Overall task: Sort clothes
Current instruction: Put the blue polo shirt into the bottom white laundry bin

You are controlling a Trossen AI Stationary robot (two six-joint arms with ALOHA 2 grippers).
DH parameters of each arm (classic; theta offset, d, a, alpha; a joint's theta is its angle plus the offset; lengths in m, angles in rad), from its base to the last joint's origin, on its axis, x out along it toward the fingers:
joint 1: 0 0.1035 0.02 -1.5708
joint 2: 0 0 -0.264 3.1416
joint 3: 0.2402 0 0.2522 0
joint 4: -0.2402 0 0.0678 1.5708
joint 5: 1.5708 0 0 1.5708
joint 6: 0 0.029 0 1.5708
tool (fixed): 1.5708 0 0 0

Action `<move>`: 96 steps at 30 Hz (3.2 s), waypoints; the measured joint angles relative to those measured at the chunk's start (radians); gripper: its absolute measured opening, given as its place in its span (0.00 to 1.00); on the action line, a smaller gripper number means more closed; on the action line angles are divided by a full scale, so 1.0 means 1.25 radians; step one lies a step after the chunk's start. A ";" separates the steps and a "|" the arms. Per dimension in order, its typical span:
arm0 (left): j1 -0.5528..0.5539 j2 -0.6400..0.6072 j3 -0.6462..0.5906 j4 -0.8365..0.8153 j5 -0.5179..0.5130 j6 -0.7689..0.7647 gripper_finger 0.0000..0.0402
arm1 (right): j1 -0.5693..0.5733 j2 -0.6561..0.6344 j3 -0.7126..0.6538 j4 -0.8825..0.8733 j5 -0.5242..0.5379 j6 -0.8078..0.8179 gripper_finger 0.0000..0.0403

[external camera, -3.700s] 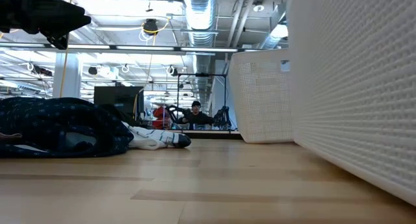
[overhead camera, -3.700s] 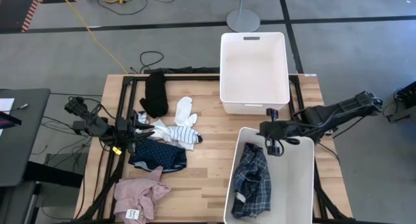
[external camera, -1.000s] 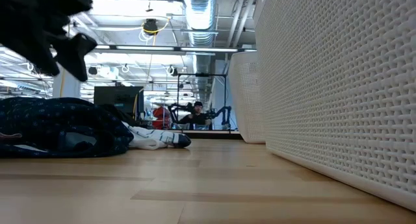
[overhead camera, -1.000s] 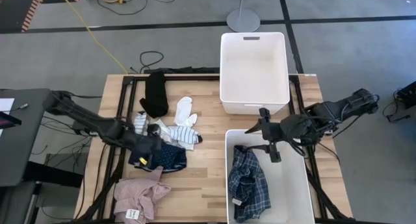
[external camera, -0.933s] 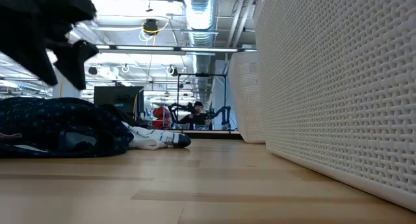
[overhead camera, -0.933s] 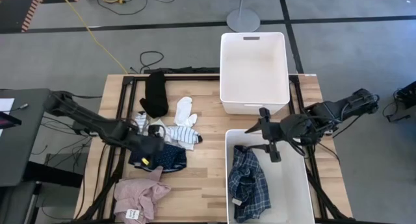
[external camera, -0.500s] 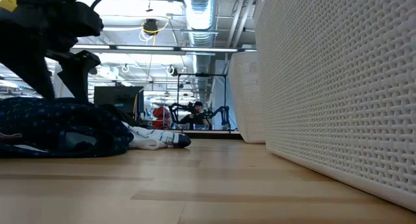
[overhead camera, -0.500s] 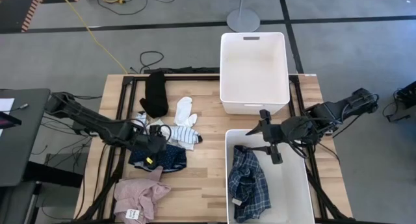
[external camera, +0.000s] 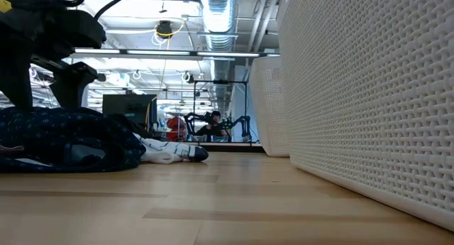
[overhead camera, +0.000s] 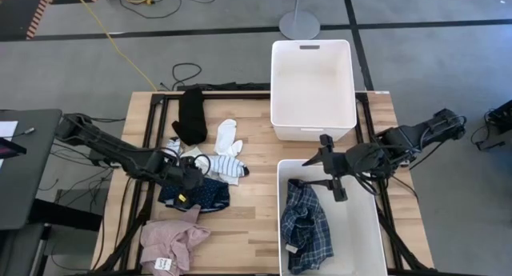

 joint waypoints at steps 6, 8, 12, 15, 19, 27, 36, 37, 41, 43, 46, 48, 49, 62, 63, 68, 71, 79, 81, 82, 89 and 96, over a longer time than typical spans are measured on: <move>0.000 0.001 -0.005 0.005 -0.002 0.000 0.95 | 0.000 0.009 0.000 0.000 0.000 0.010 0.65; 0.000 0.001 -0.014 0.009 -0.005 -0.001 0.95 | 0.002 0.012 -0.001 -0.004 0.000 0.014 0.65; 0.000 0.022 -0.018 0.020 -0.008 -0.002 0.95 | 0.002 0.024 -0.001 -0.006 0.000 0.018 0.65; 0.000 0.058 -0.018 0.028 -0.009 -0.003 0.95 | 0.006 0.030 -0.001 -0.006 0.000 0.018 0.65; 0.000 0.133 -0.018 0.054 -0.008 -0.003 0.95 | 0.007 0.031 -0.001 0.002 0.000 0.021 0.65; 0.000 0.263 -0.014 0.126 0.013 0.032 0.93 | 0.031 0.031 -0.001 0.001 0.000 0.035 0.65; -0.013 0.259 -0.010 0.142 0.038 0.067 0.56 | 0.044 0.031 -0.001 0.001 0.000 0.040 0.65; -0.014 0.259 -0.009 0.142 0.038 0.071 0.49 | 0.044 0.031 -0.001 0.001 0.000 0.040 0.65; -0.015 0.258 -0.008 0.145 0.037 0.084 0.30 | 0.044 0.031 -0.001 0.001 0.000 0.042 0.65; -0.015 0.258 -0.008 0.146 0.037 0.094 0.30 | 0.044 0.031 -0.001 0.002 0.000 0.042 0.65; -0.015 0.258 -0.009 0.151 0.035 0.101 0.30 | 0.044 0.031 -0.001 0.004 0.000 0.045 0.65; -0.016 0.259 -0.009 0.157 0.033 0.102 0.30 | 0.044 0.031 -0.001 0.004 0.000 0.048 0.65; -0.016 0.259 -0.006 0.157 0.032 0.104 0.30 | 0.044 0.031 -0.001 0.004 0.000 0.048 0.65; -0.043 0.264 0.062 0.151 -0.022 0.159 0.30 | 0.044 0.031 -0.001 0.007 0.000 0.048 0.65; -0.043 0.265 0.066 0.151 -0.026 0.160 0.30 | 0.044 0.031 -0.001 0.007 0.000 0.048 0.65; -0.043 0.264 0.078 0.146 -0.053 0.171 0.30 | 0.044 0.031 -0.001 0.007 0.000 0.045 0.65; -0.043 0.264 0.087 0.138 -0.071 0.179 0.30 | 0.044 0.031 -0.001 0.016 0.000 0.034 0.65; -0.044 0.262 0.118 0.134 -0.095 0.198 0.30 | 0.044 0.031 -0.001 0.041 0.000 0.011 0.65; -0.044 0.262 0.125 0.133 -0.108 0.204 0.30 | 0.044 0.031 -0.001 0.047 0.000 0.009 0.65; -0.044 0.262 0.129 0.133 -0.112 0.207 0.30 | 0.044 0.031 -0.001 0.049 0.000 0.009 0.65; -0.044 0.261 0.165 0.114 -0.170 0.236 0.30 | 0.044 0.031 -0.001 0.074 0.000 -0.020 0.65; -0.044 0.261 0.237 0.058 -0.250 0.274 0.30 | 0.044 0.040 -0.001 0.096 0.000 -0.058 0.65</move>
